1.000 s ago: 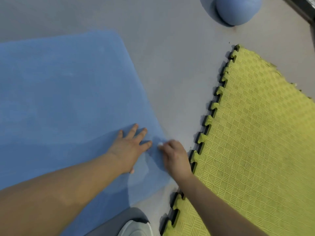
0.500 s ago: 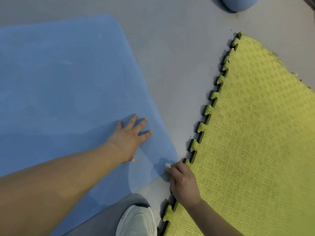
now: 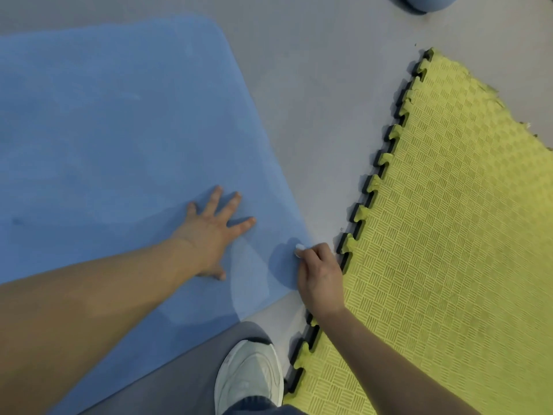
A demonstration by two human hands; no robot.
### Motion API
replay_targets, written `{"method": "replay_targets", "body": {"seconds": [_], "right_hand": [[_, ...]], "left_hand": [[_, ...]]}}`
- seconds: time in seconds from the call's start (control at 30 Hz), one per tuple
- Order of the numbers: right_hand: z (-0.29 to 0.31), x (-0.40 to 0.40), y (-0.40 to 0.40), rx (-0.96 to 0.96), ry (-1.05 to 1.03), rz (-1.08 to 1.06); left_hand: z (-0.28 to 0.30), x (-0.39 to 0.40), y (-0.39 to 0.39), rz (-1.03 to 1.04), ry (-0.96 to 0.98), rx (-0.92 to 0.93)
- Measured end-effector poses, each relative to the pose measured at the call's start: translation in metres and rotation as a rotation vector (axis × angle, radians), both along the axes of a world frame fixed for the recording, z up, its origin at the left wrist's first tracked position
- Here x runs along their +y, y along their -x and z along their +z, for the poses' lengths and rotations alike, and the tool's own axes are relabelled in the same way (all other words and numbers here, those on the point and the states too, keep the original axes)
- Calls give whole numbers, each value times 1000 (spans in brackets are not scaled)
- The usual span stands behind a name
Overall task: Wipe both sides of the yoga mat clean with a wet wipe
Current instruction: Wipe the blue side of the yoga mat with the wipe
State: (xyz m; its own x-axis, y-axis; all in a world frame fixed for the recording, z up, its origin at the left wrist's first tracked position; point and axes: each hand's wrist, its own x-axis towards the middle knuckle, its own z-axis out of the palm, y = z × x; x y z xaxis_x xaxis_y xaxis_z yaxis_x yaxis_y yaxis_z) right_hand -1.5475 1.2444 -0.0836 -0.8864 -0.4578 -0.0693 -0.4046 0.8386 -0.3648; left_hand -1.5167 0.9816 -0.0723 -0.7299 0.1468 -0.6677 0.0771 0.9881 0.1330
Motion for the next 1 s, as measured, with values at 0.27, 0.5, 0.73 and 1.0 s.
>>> {"method": "replay_targets", "body": {"seconds": [0.27,0.5,0.73,1.0], "right_hand": [[-10,-86,-109,-197,104,476],[-6,-54,-4,9,22,198],[-6,-86,-20,23,34,-62],[-10,-176,-82,-100,21,573]], "left_hand": [[-9,-21,-20,-46,-80,75],[-3,-71,-50,-61,-6,63],[4,-137,-84,73,88,9],[9,-179,-107,164,106,-2]]}}
